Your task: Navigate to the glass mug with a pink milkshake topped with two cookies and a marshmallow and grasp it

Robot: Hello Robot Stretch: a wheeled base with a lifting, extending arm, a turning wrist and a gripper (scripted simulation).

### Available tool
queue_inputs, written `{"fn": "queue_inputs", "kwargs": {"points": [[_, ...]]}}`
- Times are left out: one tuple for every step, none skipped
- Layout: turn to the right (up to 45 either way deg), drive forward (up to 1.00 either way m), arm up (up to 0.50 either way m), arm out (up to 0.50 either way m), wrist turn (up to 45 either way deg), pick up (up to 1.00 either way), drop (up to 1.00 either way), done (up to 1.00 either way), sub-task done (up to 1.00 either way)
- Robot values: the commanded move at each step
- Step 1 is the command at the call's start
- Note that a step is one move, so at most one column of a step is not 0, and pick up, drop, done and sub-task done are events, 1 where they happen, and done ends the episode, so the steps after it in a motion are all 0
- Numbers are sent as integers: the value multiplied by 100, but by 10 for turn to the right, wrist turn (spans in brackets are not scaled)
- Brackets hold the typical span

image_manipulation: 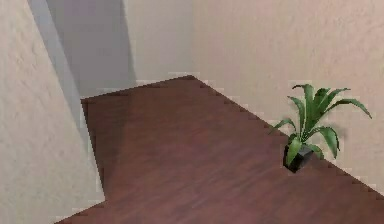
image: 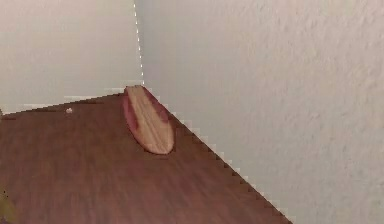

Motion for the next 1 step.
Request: {"fn": "queue_inputs", "kwargs": {"points": [[-240,0,0,0,0,0,0,0,0]]}}
